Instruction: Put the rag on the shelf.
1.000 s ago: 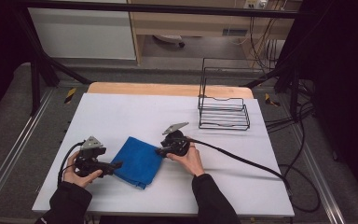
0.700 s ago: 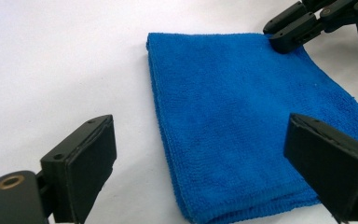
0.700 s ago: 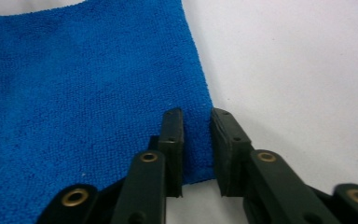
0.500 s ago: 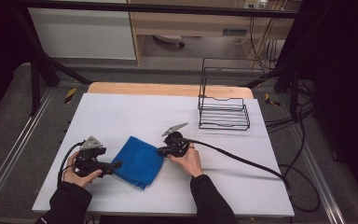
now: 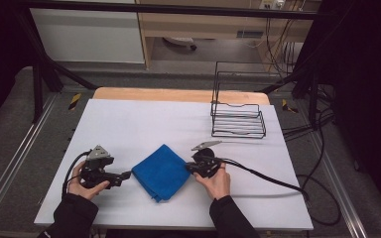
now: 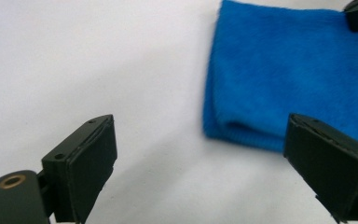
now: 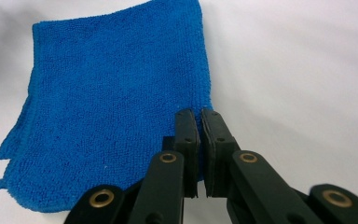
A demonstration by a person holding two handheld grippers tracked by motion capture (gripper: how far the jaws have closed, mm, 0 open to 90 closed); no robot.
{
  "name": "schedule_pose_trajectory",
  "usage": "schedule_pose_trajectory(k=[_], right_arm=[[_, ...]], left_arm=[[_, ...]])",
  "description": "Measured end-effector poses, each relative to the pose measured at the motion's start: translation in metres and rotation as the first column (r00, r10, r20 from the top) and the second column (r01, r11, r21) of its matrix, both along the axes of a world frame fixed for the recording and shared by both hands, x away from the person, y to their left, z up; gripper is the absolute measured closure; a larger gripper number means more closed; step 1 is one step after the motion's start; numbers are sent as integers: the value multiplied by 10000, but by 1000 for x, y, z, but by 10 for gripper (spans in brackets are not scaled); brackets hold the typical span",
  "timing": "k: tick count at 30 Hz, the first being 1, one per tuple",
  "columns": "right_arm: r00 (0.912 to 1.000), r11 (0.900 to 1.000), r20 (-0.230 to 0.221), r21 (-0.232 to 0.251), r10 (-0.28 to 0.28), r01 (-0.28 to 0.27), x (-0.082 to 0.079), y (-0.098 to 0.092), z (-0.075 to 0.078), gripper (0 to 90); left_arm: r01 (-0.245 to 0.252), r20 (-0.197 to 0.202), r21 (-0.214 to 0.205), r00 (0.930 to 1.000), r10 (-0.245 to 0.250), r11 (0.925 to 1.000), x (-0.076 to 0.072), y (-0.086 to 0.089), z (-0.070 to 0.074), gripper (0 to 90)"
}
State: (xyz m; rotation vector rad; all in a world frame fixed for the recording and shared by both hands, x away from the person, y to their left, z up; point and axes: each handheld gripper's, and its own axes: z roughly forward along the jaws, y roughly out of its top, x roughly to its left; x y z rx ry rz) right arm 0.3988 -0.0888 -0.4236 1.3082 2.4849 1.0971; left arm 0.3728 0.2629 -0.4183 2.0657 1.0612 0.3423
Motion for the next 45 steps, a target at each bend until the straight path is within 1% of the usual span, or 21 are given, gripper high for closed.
schedule_pose_trajectory(k=[4,10,14,16,18,20,23,24,25,26,29,30,31,32,33,34,35,37,39,43,45], right_arm=[[9979,9978,-109,114,-645,646,-14,-22,-1,865],[9937,9937,-85,67,-1114,1115,-39,-51,-6,866],[9888,9889,-178,55,-1482,1483,-55,-63,-7,866],[9889,9891,-225,-8,-1472,1472,-60,-65,-9,859],[9913,9913,-15,20,-1320,1320,-60,-64,-11,791],[9940,9943,240,95,-1063,1061,-57,-64,-13,649],[9950,9974,849,539,-526,481,-47,-65,-10,484],[9950,9974,849,539,-526,481,-47,-65,-10,484],[9928,9971,1165,734,-273,188,-37,-66,-6,467],[9913,9975,1298,697,-233,144,-30,-65,-5,457],[9894,9965,1447,830,-99,-22,-6,-63,-5,446],[9908,9964,1352,850,-56,-60,3,-61,-5,456],[9904,9974,1384,707,24,-123,11,-59,-7,469],[9904,9974,1384,707,24,-123,11,-59,-7,469],[9911,9982,1326,573,107,-185,19,-56,-9,481],[9921,9988,1225,378,277,-325,31,-50,-13,534],[9920,9979,1208,488,354,-416,36,-48,-15,546],[9933,9982,1057,345,456,-495,44,-43,-19,583],[9956,9989,834,165,433,-448,50,-40,-24,616],[9978,9978,449,433,478,-497,53,-39,-28,729],[9984,9977,329,482,467,-482,52,-39,-28,790]], left_arm=[[14,13,91,10000,-14,10000,0,0,0,99],[83,12,75,10000,-84,9999,-1,-2,0,99],[115,51,107,9999,-116,9999,-1,-3,0,99],[137,50,112,9999,-138,9998,-1,-3,0,99],[140,19,161,9999,-140,9998,-1,-4,-1,99],[164,37,182,9999,-165,9997,-2,-5,-1,99],[151,48,151,9999,-151,9998,-1,-5,-1,99],[151,48,151,9999,-151,9998,-1,-5,-1,99],[142,24,147,9999,-142,9998,0,-5,-2,99],[162,21,166,9999,-162,9997,-1,-5,-2,99],[196,31,147,9998,-197,9997,-1,-6,-1,99],[196,31,147,9998,-197,9997,-1,-6,-1,99],[224,36,148,9997,-224,9996,-1,-6,-2,99],[224,36,148,9997,-224,9996,-1,-6,-2,99],[224,29,162,9997,-225,9996,-1,-5,-2,99],[243,15,172,9997,-243,9996,0,-5,-3,99],[243,15,172,9997,-243,9996,0,-5,-3,99],[257,24,157,9997,-257,9995,0,-5,-3,99],[267,45,148,9996,-268,9995,0,-6,-3,98],[282,96,141,9996,-283,9995,0,-6,-3,97],[301,24,176,9995,-301,9994,0,-7,-4,98]])
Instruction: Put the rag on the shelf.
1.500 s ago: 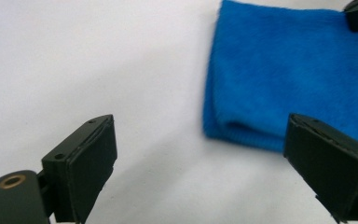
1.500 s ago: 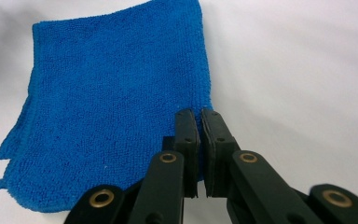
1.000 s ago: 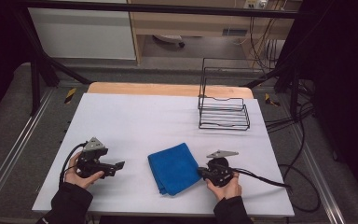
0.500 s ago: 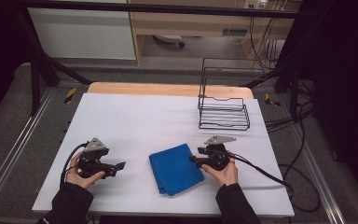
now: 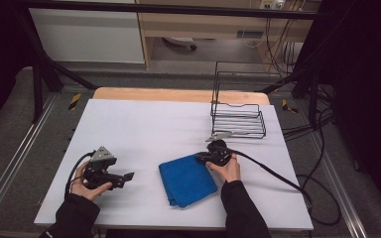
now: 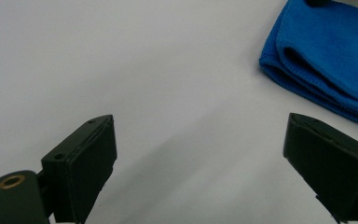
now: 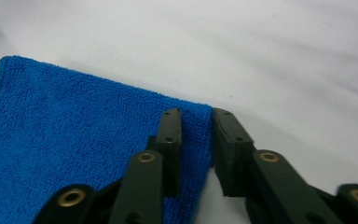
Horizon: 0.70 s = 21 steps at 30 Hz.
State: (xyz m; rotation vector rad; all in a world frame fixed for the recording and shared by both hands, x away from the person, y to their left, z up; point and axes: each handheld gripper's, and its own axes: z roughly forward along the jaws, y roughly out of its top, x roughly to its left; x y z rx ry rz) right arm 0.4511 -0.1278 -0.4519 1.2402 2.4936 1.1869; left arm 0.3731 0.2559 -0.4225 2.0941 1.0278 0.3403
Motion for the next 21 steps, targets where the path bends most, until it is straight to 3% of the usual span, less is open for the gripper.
schedule_pose_trajectory(k=[3,8,13,16,17,21], right_arm=[[9999,9999,-47,15,-130,131,-2,0,2,858],[9973,9974,253,-166,-696,700,-14,-9,11,870],[9888,9879,429,-549,-1427,1449,-26,-27,17,864],[9876,9878,368,-275,-1525,1536,-28,-32,14,805],[9851,9871,654,-72,-1590,1598,-28,-37,11,722],[9833,9882,1055,523,-1485,1436,-30,-49,17,529]], left_arm=[[11,45,13,10000,-11,10000,-1,-1,0,97],[54,36,18,10000,-54,10000,-1,-1,0,97],[96,41,-21,9999,-96,10000,0,-5,0,97],[90,8,-118,10000,-90,9999,1,-9,0,97],[165,19,-223,9999,-165,9996,3,-14,2,97],[303,146,-369,9995,-297,9989,7,-28,9,99]])
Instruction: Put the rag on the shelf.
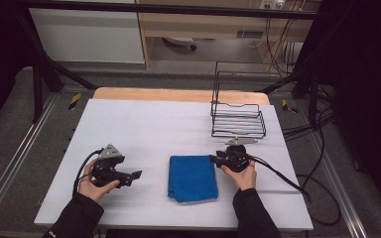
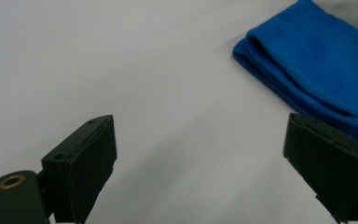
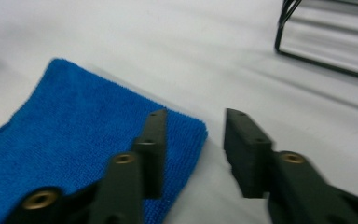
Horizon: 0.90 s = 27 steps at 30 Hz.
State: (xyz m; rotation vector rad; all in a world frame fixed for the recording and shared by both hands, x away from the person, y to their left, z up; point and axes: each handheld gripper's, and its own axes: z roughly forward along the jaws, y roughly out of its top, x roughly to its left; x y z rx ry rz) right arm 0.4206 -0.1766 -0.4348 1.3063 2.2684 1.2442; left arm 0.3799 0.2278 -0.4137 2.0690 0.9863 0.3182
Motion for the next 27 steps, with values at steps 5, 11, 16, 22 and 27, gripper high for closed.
schedule_pose_trajectory(k=[5,11,16,22,27], right_arm=[[9982,9991,556,364,209,-229,-9,-14,12,273],[9962,9979,764,458,413,-449,-20,-25,8,148],[9971,9977,622,506,428,-460,-25,-30,3,111],[9973,9974,561,500,484,-512,-26,-30,1,108],[9972,9976,585,498,456,-485,-25,-30,1,109]], left_arm=[[43,169,11,9998,-44,10000,8,-18,7,140],[-73,29,-70,10000,73,9999,34,-56,8,230],[50,-392,145,9992,-45,9999,48,-80,1,320],[236,-906,568,9957,-184,9981,59,-103,-15,448],[515,-1043,713,9936,-439,9961,63,-110,-24,550]])
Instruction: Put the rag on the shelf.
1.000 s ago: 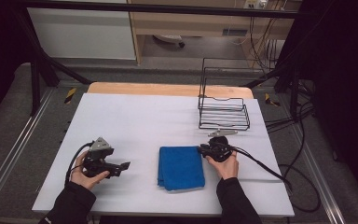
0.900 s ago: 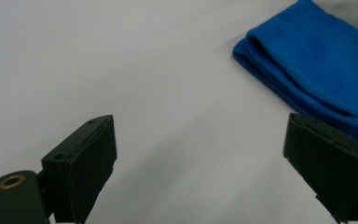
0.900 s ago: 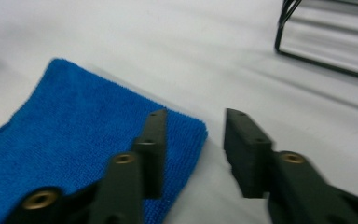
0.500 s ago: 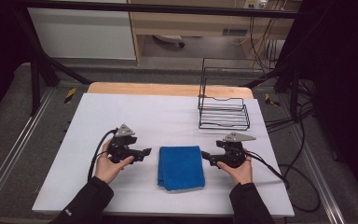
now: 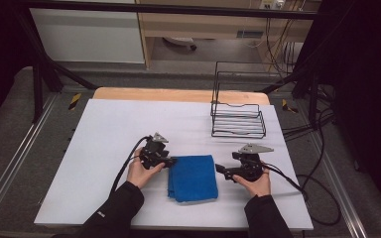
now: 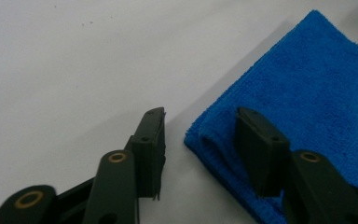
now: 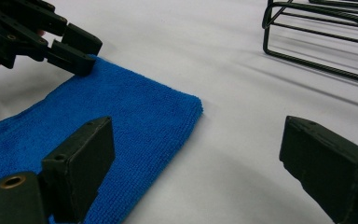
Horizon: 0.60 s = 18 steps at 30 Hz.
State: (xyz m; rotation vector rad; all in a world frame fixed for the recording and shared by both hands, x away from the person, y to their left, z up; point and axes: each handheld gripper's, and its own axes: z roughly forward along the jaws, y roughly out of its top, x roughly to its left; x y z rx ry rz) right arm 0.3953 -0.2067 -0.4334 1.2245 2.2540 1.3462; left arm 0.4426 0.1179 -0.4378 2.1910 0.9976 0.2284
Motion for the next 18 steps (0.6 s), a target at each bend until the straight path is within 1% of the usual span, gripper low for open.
schedule_pose_trajectory(k=[1,2,4,5,6,7,8,14,15,16,17,18], right_arm=[[10000,10000,-1,9,21,-21,0,0,0,109],[10000,10000,-19,18,30,-30,0,0,0,109],[10000,10000,-68,44,15,-15,0,1,-1,111],[10000,10000,-92,51,22,-22,1,1,-1,112],[10000,10000,-37,41,63,-63,2,1,-1,114],[9999,9999,-122,85,59,-58,2,1,-1,117],[9999,9999,-119,94,75,-74,2,1,-1,119],[9998,9996,-165,255,98,-93,5,2,-1,129],[9998,9996,-149,241,117,-114,6,2,-1,137],[9997,9996,-210,264,118,-113,7,3,-1,146],[9997,9995,-219,282,112,-106,7,3,-2,153],[9997,9997,-204,180,149,-145,9,5,-1,160]], left_arm=[[61,-91,50,9999,-61,10000,0,0,-1,567],[73,-186,-26,9998,-73,10000,1,-1,-3,583],[106,-199,-54,9997,-107,9999,2,-2,-3,612],[123,-149,-135,9998,-125,9998,2,-3,-4,628],[123,-149,-135,9998,-125,9998,2,-3,-4,643],[194,-143,-92,9997,-196,9998,2,-4,-5,652],[214,-107,-31,9997,-214,9998,2,-6,-6,655],[227,-144,-75,9996,-228,9997,3,-5,-7,670],[176,-148,-110,9997,-177,9998,3,-6,-7,700],[318,-371,-247,9988,-327,9992,2,-6,-7,749],[318,-371,-247,9988,-327,9992,2,-6,-7,789],[386,-375,-187,9985,-393,9991,2,-6,-7,797]])
